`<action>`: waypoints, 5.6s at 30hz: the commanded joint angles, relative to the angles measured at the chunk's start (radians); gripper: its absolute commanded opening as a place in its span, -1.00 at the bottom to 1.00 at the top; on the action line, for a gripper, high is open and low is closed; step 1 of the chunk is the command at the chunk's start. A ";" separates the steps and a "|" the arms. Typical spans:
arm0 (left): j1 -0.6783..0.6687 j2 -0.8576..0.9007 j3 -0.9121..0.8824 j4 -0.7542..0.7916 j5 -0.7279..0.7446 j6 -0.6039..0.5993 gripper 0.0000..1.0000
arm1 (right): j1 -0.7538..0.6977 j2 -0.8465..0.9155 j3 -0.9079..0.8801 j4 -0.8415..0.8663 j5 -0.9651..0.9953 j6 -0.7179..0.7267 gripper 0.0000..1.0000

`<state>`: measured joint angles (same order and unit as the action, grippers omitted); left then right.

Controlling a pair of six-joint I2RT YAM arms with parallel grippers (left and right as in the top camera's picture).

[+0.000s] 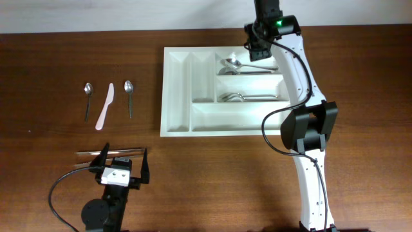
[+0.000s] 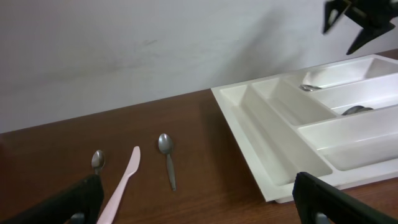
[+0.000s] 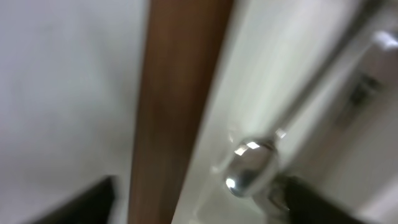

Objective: Pack container
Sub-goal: 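Lower the spoon into the compartment and release it, then retract the right gripper to the right side of the table, then move the left gripper over the silver tongs at lower left, then lower the left gripper and grasp the tongs by their middle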

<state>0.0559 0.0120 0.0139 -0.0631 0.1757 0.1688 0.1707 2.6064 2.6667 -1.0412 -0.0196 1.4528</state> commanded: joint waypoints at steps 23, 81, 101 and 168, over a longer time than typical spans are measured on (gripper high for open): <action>0.006 -0.007 -0.005 -0.002 -0.007 0.013 0.99 | -0.491 -0.087 0.457 -0.658 0.047 -1.411 0.97; 0.006 -0.007 -0.002 0.100 -0.135 -0.020 0.98 | -0.506 -0.172 -0.214 -0.569 0.163 -1.501 0.97; 0.116 0.784 0.882 -0.679 -0.161 0.071 0.98 | -0.506 -0.172 -0.214 -0.569 0.163 -1.501 0.97; 0.242 1.777 1.141 -0.999 -0.175 -1.501 0.98 | -0.506 -0.172 -0.214 -0.566 0.163 -1.501 0.97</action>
<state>0.2913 1.7618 1.1431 -1.0683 -0.0097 -1.3109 -0.3313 2.4783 2.4512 -1.6104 0.1345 -0.0494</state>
